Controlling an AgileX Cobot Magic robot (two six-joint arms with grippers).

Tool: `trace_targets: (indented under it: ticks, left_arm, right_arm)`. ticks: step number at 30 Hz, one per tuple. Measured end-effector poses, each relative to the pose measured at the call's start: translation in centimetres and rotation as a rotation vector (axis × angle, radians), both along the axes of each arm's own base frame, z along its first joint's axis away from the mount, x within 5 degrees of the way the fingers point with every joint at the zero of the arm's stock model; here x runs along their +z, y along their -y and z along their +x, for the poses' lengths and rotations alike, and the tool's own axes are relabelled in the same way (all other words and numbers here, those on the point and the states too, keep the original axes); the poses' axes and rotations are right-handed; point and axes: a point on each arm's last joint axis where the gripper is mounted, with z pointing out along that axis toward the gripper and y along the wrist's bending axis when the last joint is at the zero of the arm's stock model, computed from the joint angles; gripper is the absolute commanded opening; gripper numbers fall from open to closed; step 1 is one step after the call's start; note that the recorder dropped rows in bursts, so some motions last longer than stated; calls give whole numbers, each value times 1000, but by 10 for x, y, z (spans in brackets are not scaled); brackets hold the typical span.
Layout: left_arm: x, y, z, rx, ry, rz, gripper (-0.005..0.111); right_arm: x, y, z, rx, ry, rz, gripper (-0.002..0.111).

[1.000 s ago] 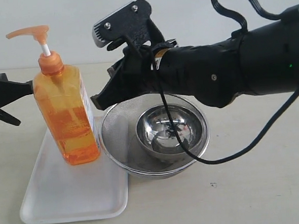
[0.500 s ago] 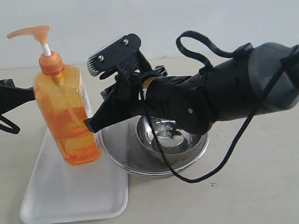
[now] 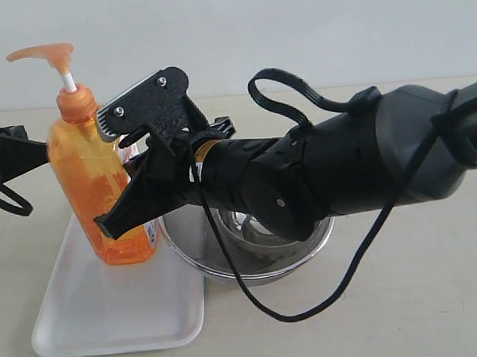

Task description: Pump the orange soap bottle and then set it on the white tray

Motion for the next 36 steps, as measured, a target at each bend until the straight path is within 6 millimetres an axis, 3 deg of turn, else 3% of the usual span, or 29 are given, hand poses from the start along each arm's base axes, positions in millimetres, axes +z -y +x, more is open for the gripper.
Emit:
trace_targets:
  ticks: [17, 23, 31, 33, 36]
  left_arm:
    - [0, 1, 0, -5, 3, -2, 5]
    - [-2, 0, -2, -4, 0, 0, 5]
    - [1, -3, -11, 23, 5, -14, 5]
    - [12, -4, -21, 25, 36, -20, 5]
    - [39, -9, -43, 38, 126, -42, 5]
  right_arm:
    - [-1, 1, 1, -23, -29, 9, 0]
    - [13, 19, 13, -86, -46, 26, 0]
    - [31, 29, 12, -80, -28, 4, 0]
    - [38, 40, 17, -113, -36, 8, 0]
    - [46, 76, 18, -201, -23, 57, 0]
